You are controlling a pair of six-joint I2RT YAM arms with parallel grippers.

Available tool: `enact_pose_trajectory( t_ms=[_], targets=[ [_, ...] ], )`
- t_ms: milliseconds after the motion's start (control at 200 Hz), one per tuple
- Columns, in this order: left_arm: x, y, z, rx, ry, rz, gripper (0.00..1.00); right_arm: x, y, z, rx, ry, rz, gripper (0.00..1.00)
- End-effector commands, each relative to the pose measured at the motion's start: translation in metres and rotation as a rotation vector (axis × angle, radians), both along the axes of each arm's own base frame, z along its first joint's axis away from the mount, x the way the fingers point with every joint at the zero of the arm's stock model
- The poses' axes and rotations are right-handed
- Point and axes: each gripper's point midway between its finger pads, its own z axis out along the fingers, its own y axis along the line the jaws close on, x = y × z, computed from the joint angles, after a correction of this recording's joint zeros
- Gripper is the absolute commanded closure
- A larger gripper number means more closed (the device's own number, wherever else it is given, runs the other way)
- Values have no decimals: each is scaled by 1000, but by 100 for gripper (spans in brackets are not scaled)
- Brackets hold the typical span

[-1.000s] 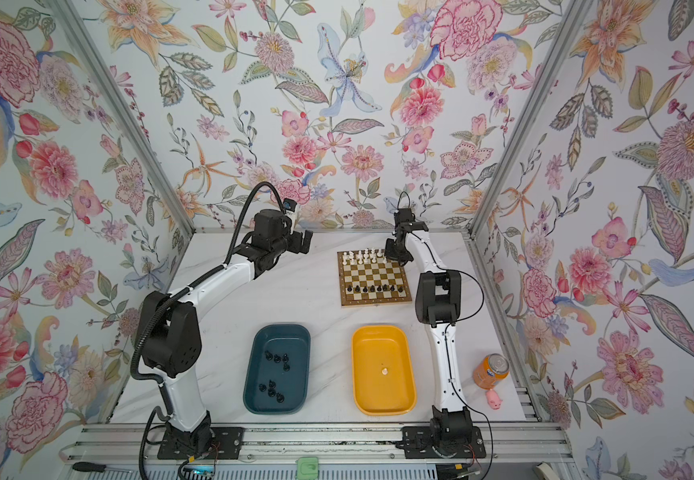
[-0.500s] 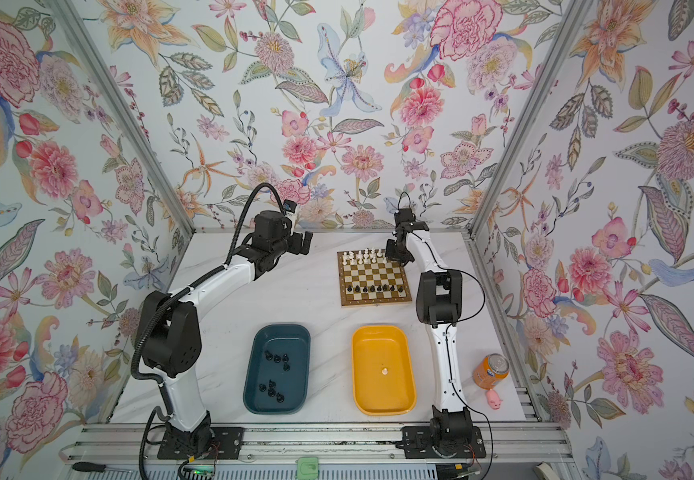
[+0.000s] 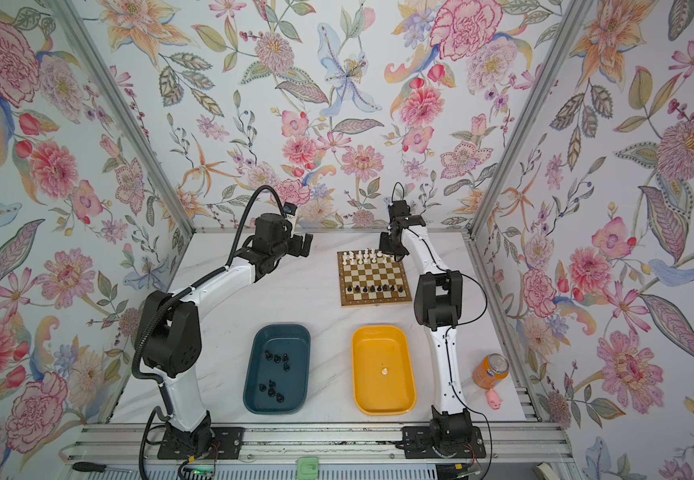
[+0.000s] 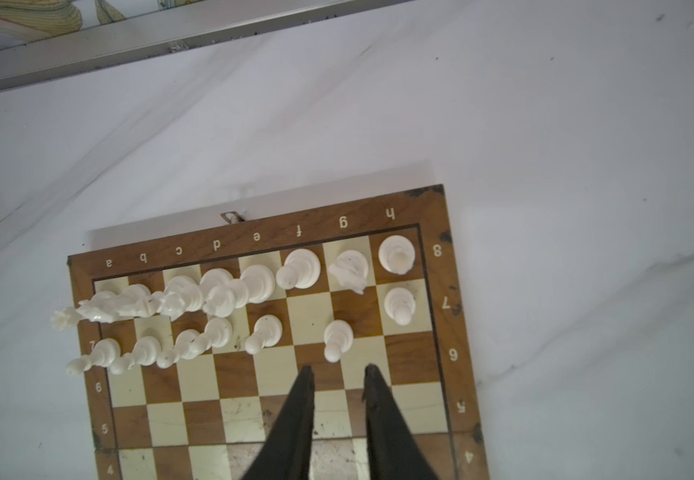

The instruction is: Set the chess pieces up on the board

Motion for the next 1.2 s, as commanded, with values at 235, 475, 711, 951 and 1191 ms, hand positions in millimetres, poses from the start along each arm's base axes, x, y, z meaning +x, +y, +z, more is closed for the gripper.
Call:
enact_pose_trajectory(
  t_ms=[235,475,711,951,1191],
  targets=[
    [-8,6,13,-2,-26,3,1,-5,6,-19,-9,48,14,78],
    [-4,5,11,-5,-21,2,1,-5,3,-34,-9,74,11,79],
    [-1,4,9,-2,-14,3,2,-5,1,-40,-9,84,5,80],
    [1,5,9,-1,-13,4,1,-3,-3,-45,-20,88,-5,82],
    [3,5,7,0,-9,4,1,0,-9,-44,-31,80,-17,84]
  ],
)
